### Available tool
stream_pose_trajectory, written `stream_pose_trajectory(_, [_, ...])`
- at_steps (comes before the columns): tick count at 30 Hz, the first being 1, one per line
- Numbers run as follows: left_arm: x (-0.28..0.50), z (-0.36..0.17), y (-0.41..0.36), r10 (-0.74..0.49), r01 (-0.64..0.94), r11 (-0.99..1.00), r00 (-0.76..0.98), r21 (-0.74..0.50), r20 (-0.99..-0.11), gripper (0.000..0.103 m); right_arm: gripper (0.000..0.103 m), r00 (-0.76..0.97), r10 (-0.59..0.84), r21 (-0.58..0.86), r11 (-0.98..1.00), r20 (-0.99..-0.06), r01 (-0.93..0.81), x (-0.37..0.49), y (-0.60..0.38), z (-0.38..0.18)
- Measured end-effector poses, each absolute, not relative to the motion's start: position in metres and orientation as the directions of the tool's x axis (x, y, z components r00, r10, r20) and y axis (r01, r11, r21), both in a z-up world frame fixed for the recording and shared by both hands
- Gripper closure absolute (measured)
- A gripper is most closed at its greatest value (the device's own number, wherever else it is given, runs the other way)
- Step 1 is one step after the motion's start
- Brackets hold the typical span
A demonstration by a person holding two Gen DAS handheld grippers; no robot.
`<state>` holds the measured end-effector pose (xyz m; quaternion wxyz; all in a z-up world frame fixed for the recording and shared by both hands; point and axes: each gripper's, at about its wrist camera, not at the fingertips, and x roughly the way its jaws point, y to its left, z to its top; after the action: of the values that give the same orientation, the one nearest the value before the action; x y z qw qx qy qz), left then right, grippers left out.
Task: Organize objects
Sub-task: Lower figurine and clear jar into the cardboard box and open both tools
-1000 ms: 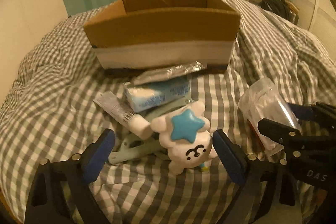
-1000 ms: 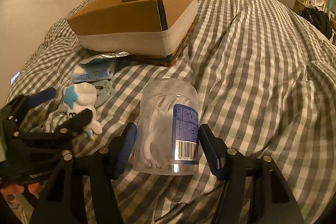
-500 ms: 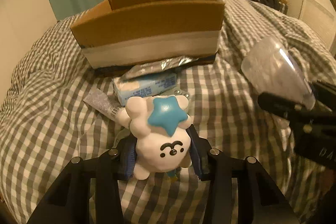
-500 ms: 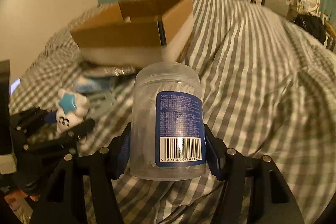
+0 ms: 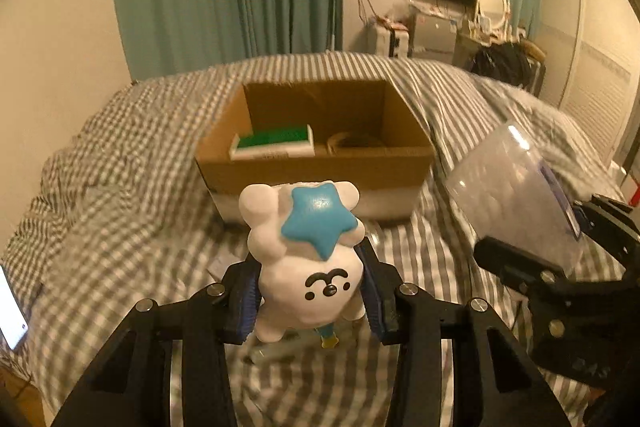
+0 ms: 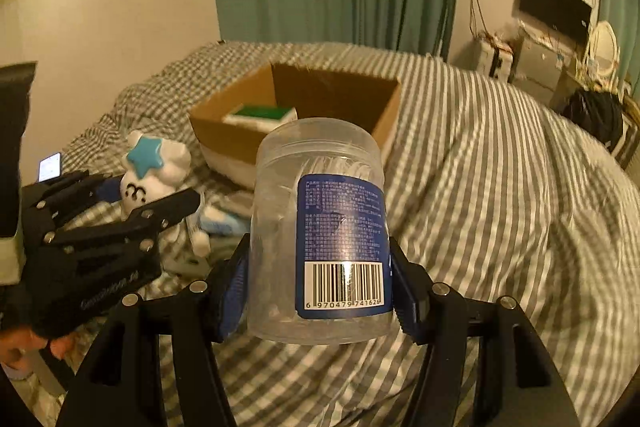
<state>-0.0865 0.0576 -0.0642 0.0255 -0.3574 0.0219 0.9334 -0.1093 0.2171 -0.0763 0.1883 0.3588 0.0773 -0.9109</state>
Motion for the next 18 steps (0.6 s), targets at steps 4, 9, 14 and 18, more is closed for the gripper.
stream_pose_trajectory(4, [-0.102,-0.044,0.047,0.028,-0.049,-0.999,-0.77,0.016,-0.638,0.059,0.042,-0.696,-0.309,-0.015,-0.909,-0.648,0.417,-0.121,0.205,-0.053])
stream_pose_trajectory(9, [-0.128,-0.019,0.038,0.019,-0.035,-0.999,-0.805,0.016,-0.593,0.059,0.042,-0.716,-0.329,-0.022,-0.901,-0.616,0.433,-0.139,0.197,-0.028])
stream_pose_trajectory(14, [-0.161,-0.004,0.03,0.019,-0.033,-0.999,-0.823,0.014,-0.568,0.059,0.042,-0.737,-0.337,-0.024,-0.902,-0.586,0.431,-0.169,0.188,-0.004])
stream_pose_trajectory(18, [-0.189,0.002,0.026,0.009,-0.035,-0.999,-0.828,0.036,-0.561,0.059,0.042,-0.751,-0.337,-0.037,-0.901,-0.568,0.433,-0.195,0.18,0.009])
